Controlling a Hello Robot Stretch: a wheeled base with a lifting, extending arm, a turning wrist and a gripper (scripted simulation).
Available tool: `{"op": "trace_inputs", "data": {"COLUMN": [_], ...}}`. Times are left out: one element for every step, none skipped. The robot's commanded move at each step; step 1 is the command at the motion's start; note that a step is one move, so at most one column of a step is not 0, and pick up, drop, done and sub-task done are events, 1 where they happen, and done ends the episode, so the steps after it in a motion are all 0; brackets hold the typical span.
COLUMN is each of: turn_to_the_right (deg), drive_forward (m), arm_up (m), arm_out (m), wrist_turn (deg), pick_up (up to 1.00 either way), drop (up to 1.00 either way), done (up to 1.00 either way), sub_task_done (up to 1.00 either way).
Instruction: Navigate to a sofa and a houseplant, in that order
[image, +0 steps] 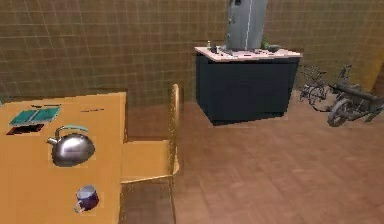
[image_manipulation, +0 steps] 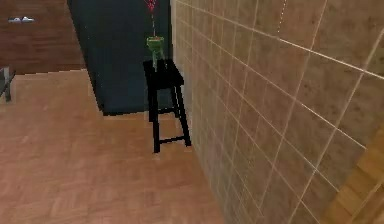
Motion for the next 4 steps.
{"op": "trace_inputs", "data": {"turn_to_the_right": [45.0,39.0,0.0,0.0], "drive_forward": [0.00,0.00,0.90,0.00], "arm_up": [0.00,0.00,0.00,0.00], "arm_out": [0.00,0.00,0.00,0.00], "wrist_turn": [0.0,0.0,0.0,0.0], "pick_up": [0.00,0.00,0.00,0.00], "drop": [0.00,0.00,0.00,0.00], "done": [0.00,0.00,0.00,1.00], "sub_task_done": [0.00,0.00,0.00,0.00]}}
